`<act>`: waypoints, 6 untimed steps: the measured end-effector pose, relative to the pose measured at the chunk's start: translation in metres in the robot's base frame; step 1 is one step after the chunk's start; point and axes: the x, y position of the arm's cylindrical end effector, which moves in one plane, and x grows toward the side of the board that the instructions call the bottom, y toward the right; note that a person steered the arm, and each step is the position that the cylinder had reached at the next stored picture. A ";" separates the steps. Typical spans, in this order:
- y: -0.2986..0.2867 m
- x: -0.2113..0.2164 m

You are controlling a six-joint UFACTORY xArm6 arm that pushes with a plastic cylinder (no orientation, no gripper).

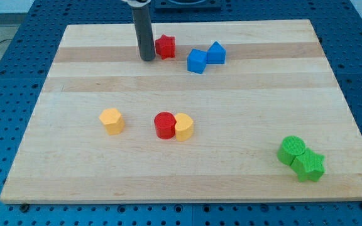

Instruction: Move your arm away from the red star

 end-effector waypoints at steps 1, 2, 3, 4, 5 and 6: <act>0.016 0.015; 0.033 -0.006; 0.033 -0.037; 0.033 -0.043; 0.032 0.007; 0.045 0.063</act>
